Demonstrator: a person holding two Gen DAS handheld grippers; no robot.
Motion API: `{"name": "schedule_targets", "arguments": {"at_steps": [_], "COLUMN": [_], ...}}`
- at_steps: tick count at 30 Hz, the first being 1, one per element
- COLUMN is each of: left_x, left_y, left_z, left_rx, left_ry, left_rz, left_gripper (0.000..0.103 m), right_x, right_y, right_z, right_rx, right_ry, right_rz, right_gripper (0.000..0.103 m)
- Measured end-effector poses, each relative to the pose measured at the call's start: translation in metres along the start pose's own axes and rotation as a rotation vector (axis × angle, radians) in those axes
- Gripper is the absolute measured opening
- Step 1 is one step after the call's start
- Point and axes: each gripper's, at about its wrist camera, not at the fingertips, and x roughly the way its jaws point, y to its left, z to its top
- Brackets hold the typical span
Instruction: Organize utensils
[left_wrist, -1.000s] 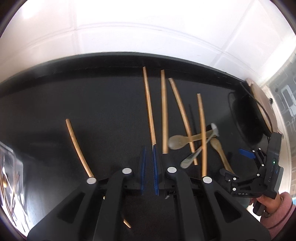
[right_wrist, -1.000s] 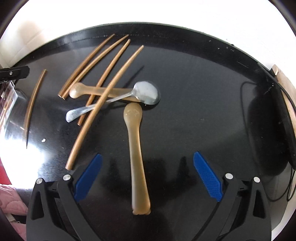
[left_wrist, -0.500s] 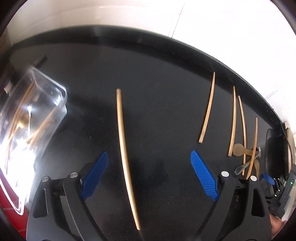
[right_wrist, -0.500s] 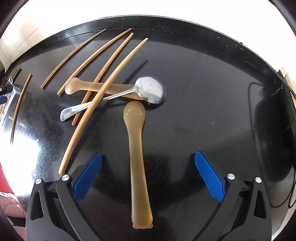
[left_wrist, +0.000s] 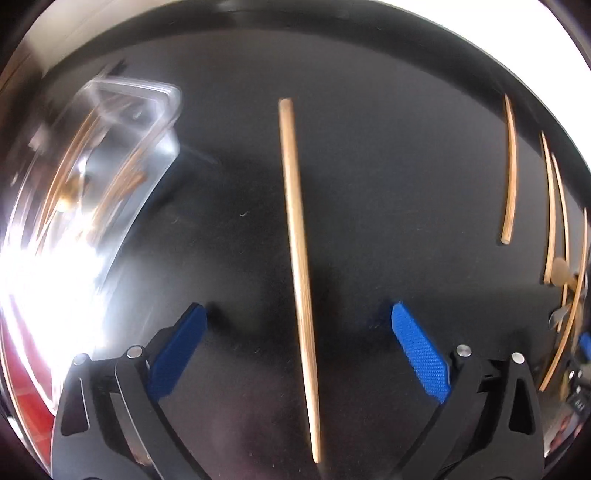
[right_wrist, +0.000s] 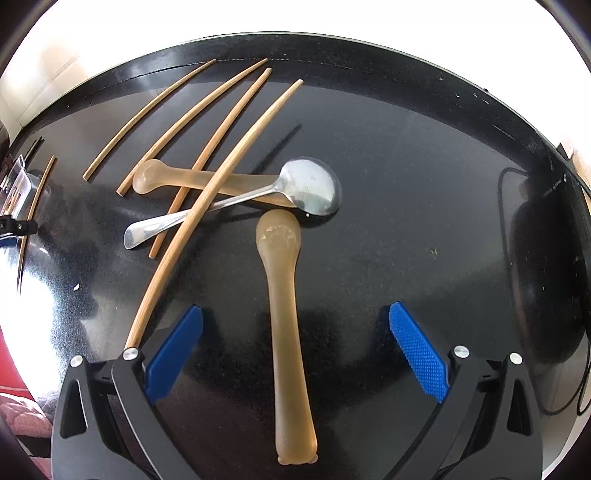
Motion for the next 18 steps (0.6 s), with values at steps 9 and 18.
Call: {"name": "schedule_targets", "arguments": {"at_steps": [9, 18], "left_x": [0.018, 0.029], "left_y": [-0.007, 0.004], "left_z": [0.017, 0.024], "left_rx": [0.077, 0.074], "left_ry": [-0.102, -0.203], "left_rz": [-0.016, -0.02], "left_gripper": [0.098, 0.086], "right_x": [0.005, 0.004], "right_y": [0.001, 0.004], "right_z": [0.013, 0.007], "right_rx": [0.001, 0.005], "right_ry": [0.006, -0.012], "right_rz": [0.002, -0.004], "right_gripper": [0.098, 0.096]}}
